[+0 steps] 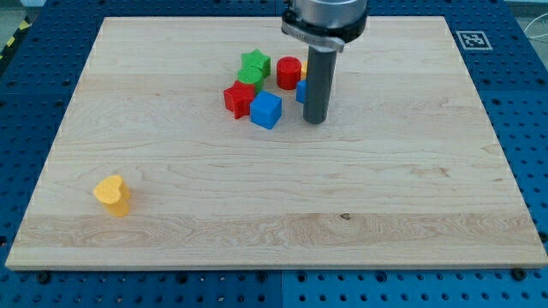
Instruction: Push blue cube towards yellow heart
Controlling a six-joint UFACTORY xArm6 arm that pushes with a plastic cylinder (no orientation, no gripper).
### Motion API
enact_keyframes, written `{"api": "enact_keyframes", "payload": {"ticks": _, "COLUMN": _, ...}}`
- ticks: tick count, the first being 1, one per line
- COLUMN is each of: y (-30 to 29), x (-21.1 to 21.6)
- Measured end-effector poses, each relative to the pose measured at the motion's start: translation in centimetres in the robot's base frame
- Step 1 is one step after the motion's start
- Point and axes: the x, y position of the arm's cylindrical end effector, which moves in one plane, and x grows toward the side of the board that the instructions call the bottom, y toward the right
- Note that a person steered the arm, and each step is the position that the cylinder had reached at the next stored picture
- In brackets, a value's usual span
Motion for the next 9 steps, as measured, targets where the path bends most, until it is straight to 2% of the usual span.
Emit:
{"api": "enact_keyframes", "payload": {"ticks": 3, "y": -8.5, "x": 0.2}}
{"api": "enact_keyframes", "payload": {"ticks": 5, "y": -14.8, "x": 3.1}}
{"api": "enact_keyframes", "payload": {"ticks": 9, "y": -19.1, "x": 0.7}}
